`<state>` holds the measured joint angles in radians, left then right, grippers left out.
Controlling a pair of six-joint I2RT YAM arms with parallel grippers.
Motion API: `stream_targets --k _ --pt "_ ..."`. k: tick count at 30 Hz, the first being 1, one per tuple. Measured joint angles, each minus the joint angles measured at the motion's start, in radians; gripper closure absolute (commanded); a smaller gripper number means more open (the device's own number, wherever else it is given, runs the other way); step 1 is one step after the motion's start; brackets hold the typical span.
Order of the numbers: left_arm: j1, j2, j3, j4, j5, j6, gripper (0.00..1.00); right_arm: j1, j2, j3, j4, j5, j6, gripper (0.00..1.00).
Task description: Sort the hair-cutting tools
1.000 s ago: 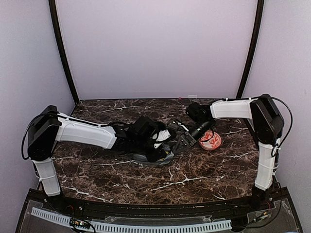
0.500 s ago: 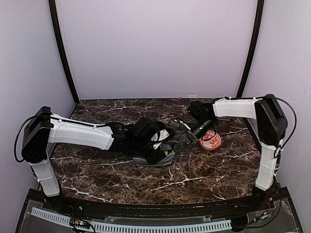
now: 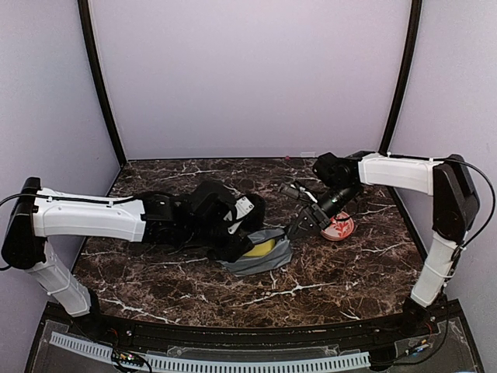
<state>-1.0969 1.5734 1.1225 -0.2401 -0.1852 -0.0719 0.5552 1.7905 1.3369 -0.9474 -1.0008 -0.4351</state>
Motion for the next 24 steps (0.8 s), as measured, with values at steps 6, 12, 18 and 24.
stream_targets --k 6,12,18,24 --pt "0.009 -0.003 -0.015 -0.106 -0.073 -0.12 0.36 -0.002 0.0 -0.029 -0.016 0.048 -0.027 1.0" --pt "0.076 -0.13 -0.186 -0.118 -0.023 -0.277 0.36 -0.004 0.003 -0.053 -0.015 0.077 -0.032 1.0" --pt "0.179 -0.265 -0.317 -0.012 0.151 -0.393 0.42 -0.004 0.024 -0.053 -0.011 0.083 -0.032 1.0" --pt "0.21 -0.249 -0.344 0.061 0.28 -0.434 0.63 -0.005 0.038 -0.053 -0.01 0.082 -0.032 1.0"
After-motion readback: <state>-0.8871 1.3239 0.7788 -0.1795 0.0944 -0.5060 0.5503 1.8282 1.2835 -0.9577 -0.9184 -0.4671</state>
